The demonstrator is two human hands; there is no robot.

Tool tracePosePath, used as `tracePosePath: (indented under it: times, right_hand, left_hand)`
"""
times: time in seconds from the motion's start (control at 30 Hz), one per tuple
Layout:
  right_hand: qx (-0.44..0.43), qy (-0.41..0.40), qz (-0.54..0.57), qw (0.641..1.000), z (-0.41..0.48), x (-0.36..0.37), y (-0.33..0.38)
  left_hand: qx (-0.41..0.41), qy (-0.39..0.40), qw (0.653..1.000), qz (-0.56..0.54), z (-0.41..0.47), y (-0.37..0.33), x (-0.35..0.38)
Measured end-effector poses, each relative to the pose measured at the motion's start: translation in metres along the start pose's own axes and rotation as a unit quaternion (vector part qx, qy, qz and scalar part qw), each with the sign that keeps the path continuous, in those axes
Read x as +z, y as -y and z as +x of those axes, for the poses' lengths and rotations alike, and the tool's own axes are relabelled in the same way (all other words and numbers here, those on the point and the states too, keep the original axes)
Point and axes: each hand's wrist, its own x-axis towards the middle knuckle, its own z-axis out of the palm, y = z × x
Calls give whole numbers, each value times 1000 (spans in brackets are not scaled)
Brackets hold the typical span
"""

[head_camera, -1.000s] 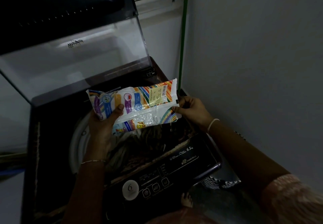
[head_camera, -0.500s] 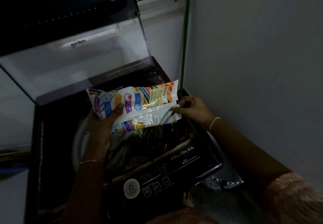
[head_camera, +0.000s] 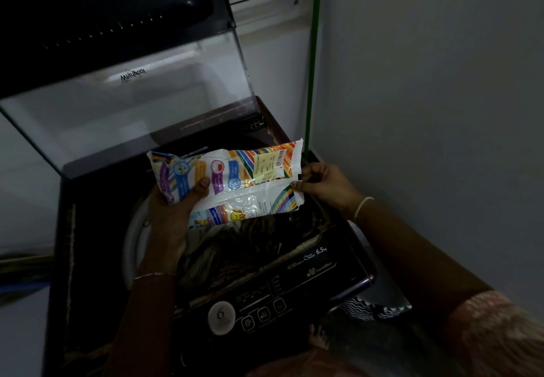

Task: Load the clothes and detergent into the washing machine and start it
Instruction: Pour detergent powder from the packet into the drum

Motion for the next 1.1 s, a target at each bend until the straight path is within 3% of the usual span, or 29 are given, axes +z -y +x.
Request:
tracePosePath:
  times: [0.77, 1.1]
  right_hand:
    - [11, 50, 0, 999, -3, -5, 0]
    - [-2, 37, 15, 999, -7, -2, 0]
  left_hand:
    - [15, 19, 999, 29, -1, 0, -3]
    - [17, 27, 999, 44, 2, -2, -1]
